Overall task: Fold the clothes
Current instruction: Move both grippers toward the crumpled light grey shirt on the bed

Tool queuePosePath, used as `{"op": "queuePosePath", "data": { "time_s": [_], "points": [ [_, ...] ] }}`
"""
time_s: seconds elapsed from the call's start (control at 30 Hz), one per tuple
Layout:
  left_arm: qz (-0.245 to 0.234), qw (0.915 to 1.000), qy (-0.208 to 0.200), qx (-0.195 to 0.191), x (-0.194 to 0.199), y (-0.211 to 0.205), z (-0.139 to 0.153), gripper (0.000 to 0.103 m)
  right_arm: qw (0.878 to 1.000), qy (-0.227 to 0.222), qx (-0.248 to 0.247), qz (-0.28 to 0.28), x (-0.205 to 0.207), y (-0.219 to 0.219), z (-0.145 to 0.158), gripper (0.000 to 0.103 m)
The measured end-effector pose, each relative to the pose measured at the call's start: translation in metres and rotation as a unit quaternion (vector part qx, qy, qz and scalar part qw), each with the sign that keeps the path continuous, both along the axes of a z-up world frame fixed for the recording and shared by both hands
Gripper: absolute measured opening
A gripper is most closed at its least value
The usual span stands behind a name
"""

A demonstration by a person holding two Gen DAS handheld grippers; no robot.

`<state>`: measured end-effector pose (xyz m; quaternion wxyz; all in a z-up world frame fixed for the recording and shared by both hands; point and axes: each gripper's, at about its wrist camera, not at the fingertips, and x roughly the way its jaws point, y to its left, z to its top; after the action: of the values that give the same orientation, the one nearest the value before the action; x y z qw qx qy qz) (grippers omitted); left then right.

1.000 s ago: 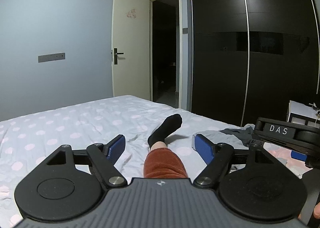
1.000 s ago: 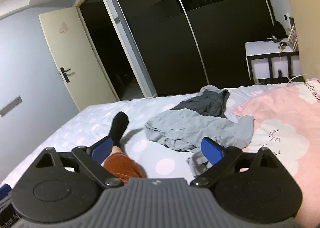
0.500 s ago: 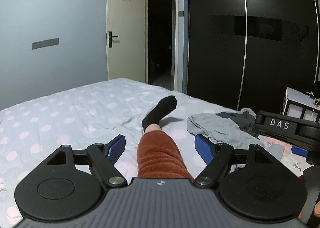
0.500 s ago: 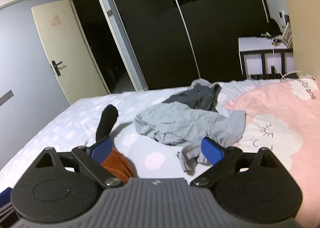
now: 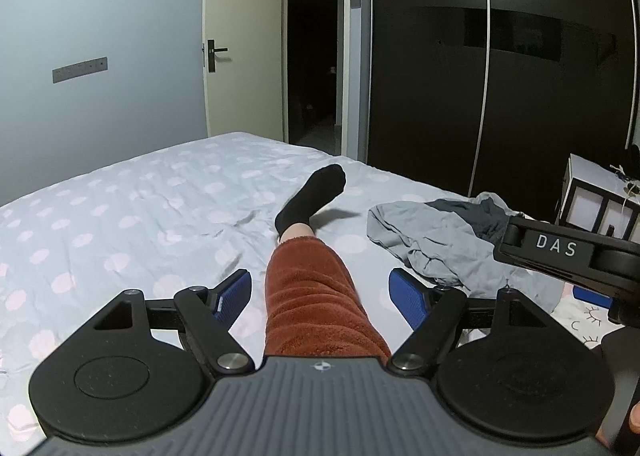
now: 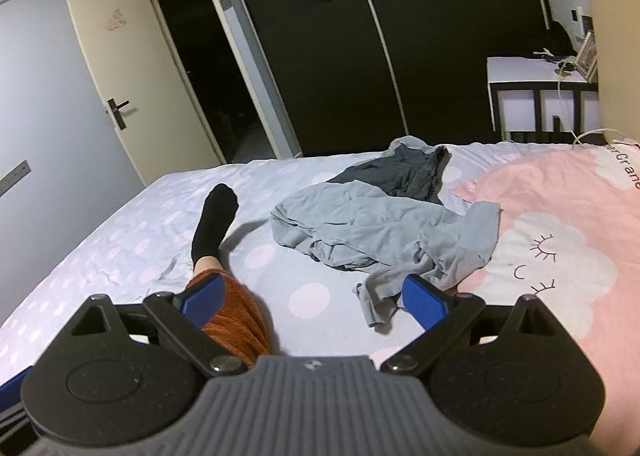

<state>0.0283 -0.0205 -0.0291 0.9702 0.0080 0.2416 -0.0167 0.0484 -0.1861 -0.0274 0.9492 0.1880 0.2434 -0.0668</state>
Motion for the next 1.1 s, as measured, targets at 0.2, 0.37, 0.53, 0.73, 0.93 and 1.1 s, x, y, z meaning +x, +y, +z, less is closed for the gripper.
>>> {"op": "queuePosePath", "data": {
  "time_s": [0.2,0.37,0.53,0.73,0.93,1.1],
  "points": [
    [-0.002,1.0,0.009,-0.003,0.002,-0.003,-0.003,0.087,1.0,0.005,0.002,0.001,0.002,0.0,-0.001,0.097],
    [-0.007,0.9999,0.012,-0.001,0.002,-0.005,-0.004,0.087,1.0,0.009,0.001,0.0,0.004,0.0,0.0,0.097],
    [-0.008,0.9999,0.013,-0.005,0.0,-0.003,-0.004,0.087,1.0,0.011,0.002,0.002,0.005,0.0,0.0,0.097],
    [-0.009,0.9998,0.017,-0.01,0.001,-0.001,-0.004,0.087,1.0,0.012,0.002,0.005,0.004,0.0,-0.001,0.097],
    [-0.008,0.9996,0.021,-0.015,0.003,0.001,-0.004,0.087,1.0,0.014,0.004,0.012,0.004,0.0,-0.002,0.097],
    [-0.002,0.9994,0.026,-0.021,0.006,0.008,-0.005,0.087,0.998,0.017,0.008,0.054,0.012,0.003,-0.006,0.097]
  ]
}}
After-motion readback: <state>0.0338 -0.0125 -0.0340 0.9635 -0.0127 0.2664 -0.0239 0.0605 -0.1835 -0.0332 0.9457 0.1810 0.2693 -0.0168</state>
